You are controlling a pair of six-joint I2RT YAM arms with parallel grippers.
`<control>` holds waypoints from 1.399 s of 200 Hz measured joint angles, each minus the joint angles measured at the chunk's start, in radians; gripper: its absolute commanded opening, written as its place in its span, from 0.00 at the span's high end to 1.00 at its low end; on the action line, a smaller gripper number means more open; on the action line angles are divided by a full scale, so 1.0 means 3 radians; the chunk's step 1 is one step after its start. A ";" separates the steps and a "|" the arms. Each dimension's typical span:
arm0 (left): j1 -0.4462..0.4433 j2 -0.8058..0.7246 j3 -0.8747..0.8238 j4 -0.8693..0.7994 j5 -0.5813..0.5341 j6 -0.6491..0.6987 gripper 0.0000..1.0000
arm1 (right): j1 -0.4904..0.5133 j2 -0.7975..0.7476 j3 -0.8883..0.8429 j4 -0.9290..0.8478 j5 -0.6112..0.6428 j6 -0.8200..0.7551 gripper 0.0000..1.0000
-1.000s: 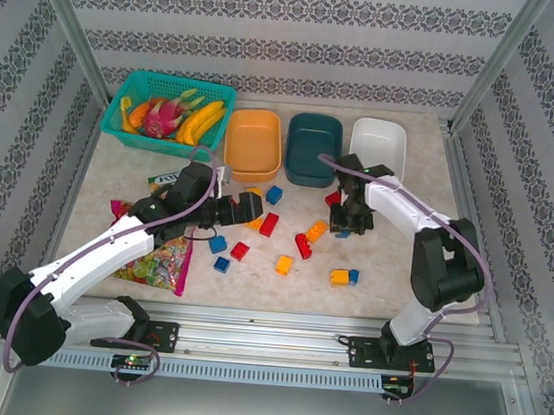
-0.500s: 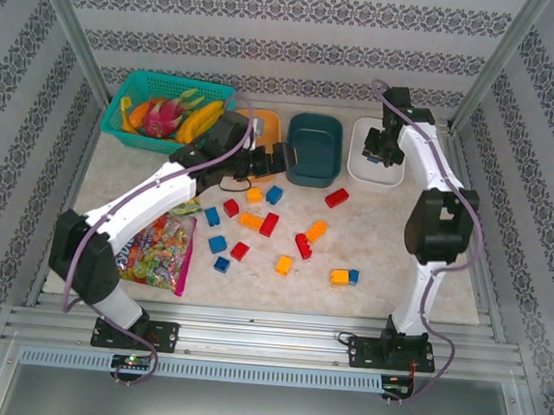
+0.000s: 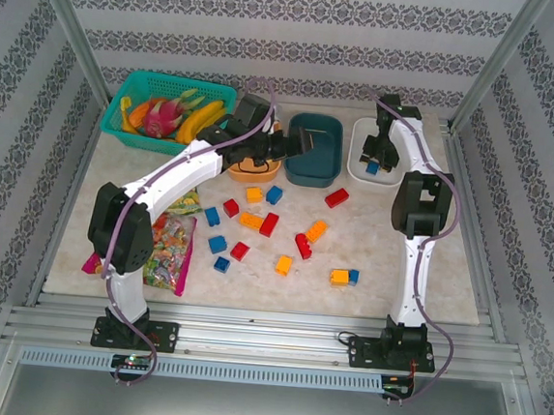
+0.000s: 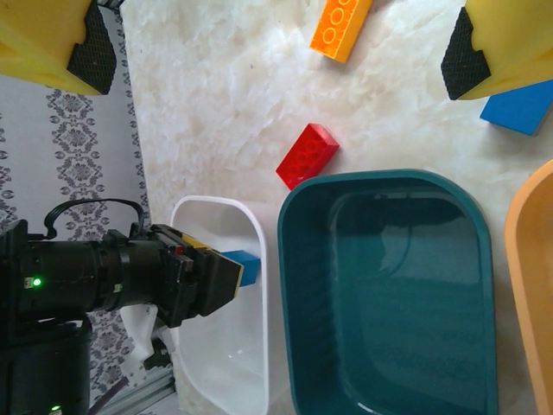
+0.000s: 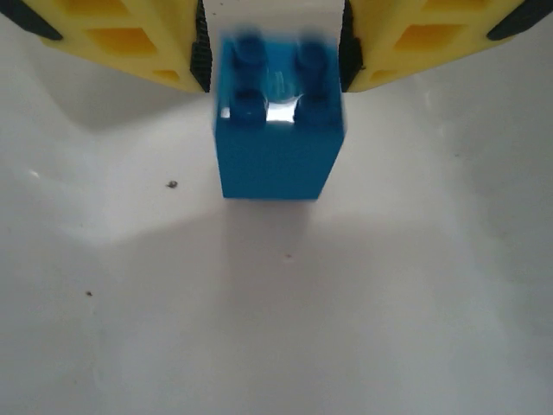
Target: Sort the legos into containers by color
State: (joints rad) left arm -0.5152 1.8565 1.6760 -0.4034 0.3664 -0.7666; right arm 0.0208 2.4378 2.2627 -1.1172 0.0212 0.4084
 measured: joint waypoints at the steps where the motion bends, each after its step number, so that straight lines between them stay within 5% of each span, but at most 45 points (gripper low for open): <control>1: 0.0000 0.0000 0.0000 -0.0001 0.0001 0.0000 0.02 | -0.0001 0.0000 0.0000 -0.0004 0.0000 0.0003 0.49; 60: 0.0000 -0.0019 -0.0006 -0.0140 -0.0057 0.0020 0.04 | -0.0014 -0.0061 0.0224 -0.0052 -0.0039 -0.0056 0.41; 96: 0.0001 -0.0314 -0.0263 -0.0305 -0.0219 0.0022 0.05 | 0.0169 -0.0676 0.0153 0.0092 -0.0038 -0.0080 0.40; 173: 0.0009 -0.1232 -0.1357 -0.0660 -0.0693 -0.0252 0.12 | 0.1212 -0.3459 -0.2702 0.1806 -0.0601 -0.0148 0.31; 233: 0.0252 -0.0814 -0.1438 -0.0855 -0.0765 -0.0614 0.23 | 0.1897 -0.3985 -0.4719 0.2814 -0.1057 0.0122 0.22; 280: 0.0263 -0.0294 -0.1308 -0.0866 -0.0763 -0.0884 0.29 | 0.2146 -0.4172 -0.5079 0.3432 -0.1053 0.0201 0.19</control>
State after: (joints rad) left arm -0.4362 1.7683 1.2835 -0.6632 0.1375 -1.0317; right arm 0.6647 1.1862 0.7391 -0.0875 -0.2947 0.4686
